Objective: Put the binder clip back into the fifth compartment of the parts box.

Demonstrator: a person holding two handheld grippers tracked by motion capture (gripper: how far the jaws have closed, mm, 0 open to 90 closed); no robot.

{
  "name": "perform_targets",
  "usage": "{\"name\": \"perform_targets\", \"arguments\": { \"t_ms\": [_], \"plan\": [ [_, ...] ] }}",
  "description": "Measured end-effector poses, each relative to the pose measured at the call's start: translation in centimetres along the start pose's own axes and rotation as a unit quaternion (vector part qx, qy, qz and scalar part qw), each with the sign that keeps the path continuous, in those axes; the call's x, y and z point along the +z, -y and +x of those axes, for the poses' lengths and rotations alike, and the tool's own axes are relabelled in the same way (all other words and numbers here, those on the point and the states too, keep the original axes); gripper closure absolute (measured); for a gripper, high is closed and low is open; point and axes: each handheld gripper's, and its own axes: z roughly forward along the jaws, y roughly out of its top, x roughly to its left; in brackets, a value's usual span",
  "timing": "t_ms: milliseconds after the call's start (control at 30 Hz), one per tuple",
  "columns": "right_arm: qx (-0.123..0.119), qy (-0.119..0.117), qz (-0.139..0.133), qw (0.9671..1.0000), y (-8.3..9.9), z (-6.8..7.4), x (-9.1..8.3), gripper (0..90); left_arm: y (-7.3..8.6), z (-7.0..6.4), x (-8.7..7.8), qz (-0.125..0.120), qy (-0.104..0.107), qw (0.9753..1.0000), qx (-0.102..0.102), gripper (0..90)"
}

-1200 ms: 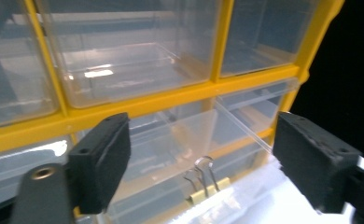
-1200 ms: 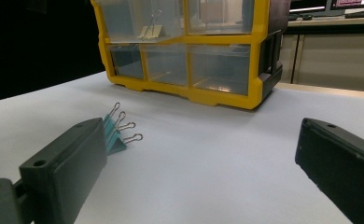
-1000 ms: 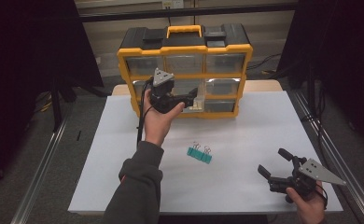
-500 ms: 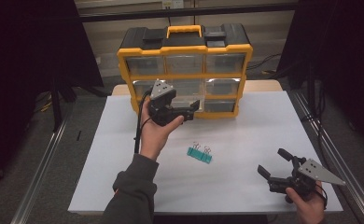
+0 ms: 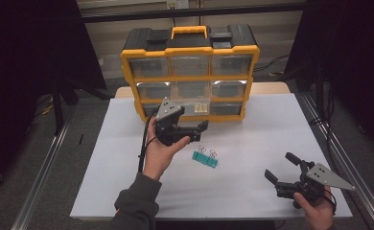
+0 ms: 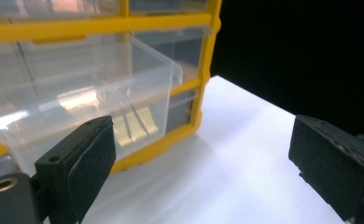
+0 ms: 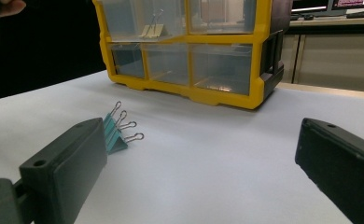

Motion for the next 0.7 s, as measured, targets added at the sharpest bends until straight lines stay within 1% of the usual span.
{"name": "perform_targets", "arguments": {
  "t_ms": [67,100,167,200,233,300,367,400,500,533,567,600,633,667,700],
  "plan": [
    [0.000,0.000,0.000,1.0000,0.0,0.0,0.0,1.9,0.3,-0.1,0.0,0.001,-0.001,1.0000,-0.002,6.9],
    [0.000,0.000,0.000,1.0000,0.0,0.0,0.0,1.9,0.7,-0.1,0.0,0.003,0.004,1.0000,-0.006,6.9],
    [0.000,-0.002,0.000,1.0000,0.0,0.0,0.1,1.9,1.6,0.0,0.0,0.007,0.000,0.9999,-0.008,6.3],
    [0.000,-0.002,0.000,1.0000,0.0,0.0,0.1,1.9,1.6,0.0,0.0,0.007,0.000,0.9999,-0.008,6.1],
    [0.000,-0.002,0.000,1.0000,0.0,0.0,0.1,1.8,2.2,0.0,0.1,0.012,0.004,0.9999,-0.010,6.1],
    [-0.001,-0.001,0.000,1.0000,0.0,0.0,0.1,1.9,2.5,0.0,0.1,0.014,0.000,0.9999,-0.010,5.9],
    [-0.001,0.000,0.000,1.0000,0.0,0.0,0.0,1.9,3.1,0.0,0.1,0.020,0.002,0.9997,-0.010,5.7],
    [-0.001,-0.001,0.000,1.0000,0.0,0.0,0.0,1.8,3.4,-0.1,0.2,0.019,0.003,0.9998,-0.012,5.6],
    [-0.001,-0.002,0.000,1.0000,0.0,0.0,0.1,1.9,4.2,-0.1,0.3,0.032,0.006,0.9994,-0.008,5.6],
    [-0.001,-0.001,0.000,1.0000,0.0,0.0,0.1,1.9,4.5,-0.2,0.3,0.032,0.006,0.9994,-0.011,5.2],
    [-0.001,-0.002,0.001,1.0000,0.0,0.1,0.1,1.9,4.9,-0.2,0.4,0.039,0.005,0.9992,-0.007,5.3],
    [-0.001,-0.002,0.001,1.0000,0.0,0.1,0.1,1.9,4.9,-0.2,0.4,0.039,0.005,0.9992,-0.007,5.3],
    [-0.002,-0.002,0.001,1.0000,0.0,0.1,0.1,1.9,5.2,-0.2,0.4,0.040,0.007,0.9991,-0.010,5.3],
    [-0.003,-0.004,0.000,1.0000,0.0,0.1,0.1,1.9,5.4,-0.2,0.5,0.047,0.003,0.9988,-0.010,5.3],
    [-0.003,-0.003,0.000,1.0000,0.0,0.1,0.1,1.9,5.7,-0.2,0.6,0.049,0.004,0.9987,-0.013,5.3]
  ]
}}
